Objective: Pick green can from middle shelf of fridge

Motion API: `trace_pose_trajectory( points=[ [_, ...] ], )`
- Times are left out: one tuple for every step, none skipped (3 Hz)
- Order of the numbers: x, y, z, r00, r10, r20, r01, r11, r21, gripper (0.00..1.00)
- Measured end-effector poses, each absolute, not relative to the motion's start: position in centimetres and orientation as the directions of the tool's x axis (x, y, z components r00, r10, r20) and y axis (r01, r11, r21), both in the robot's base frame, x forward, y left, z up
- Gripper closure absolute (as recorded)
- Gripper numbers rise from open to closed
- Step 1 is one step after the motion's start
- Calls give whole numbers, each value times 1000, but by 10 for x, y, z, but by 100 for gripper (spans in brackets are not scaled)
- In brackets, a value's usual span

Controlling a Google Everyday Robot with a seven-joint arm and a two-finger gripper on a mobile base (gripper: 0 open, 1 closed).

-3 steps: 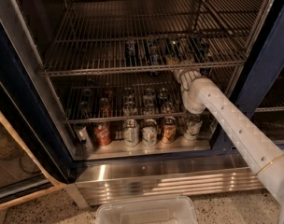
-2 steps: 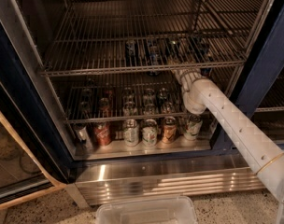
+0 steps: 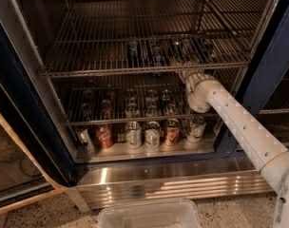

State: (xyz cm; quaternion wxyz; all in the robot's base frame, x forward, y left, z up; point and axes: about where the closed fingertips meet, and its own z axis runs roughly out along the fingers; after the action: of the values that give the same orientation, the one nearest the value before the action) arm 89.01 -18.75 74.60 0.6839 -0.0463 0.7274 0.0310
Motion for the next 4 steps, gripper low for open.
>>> trace_pose_trajectory(
  points=[
    [890, -187, 746, -60, -25, -998, -110, 994, -18, 32],
    [890, -187, 746, -60, -25, -998, -110, 994, -18, 33],
    [890, -187, 746, -60, -25, -998, -110, 994, -18, 38],
    [896, -183, 752, -46, -38, -998, -116, 993, -32, 44]
  ],
)
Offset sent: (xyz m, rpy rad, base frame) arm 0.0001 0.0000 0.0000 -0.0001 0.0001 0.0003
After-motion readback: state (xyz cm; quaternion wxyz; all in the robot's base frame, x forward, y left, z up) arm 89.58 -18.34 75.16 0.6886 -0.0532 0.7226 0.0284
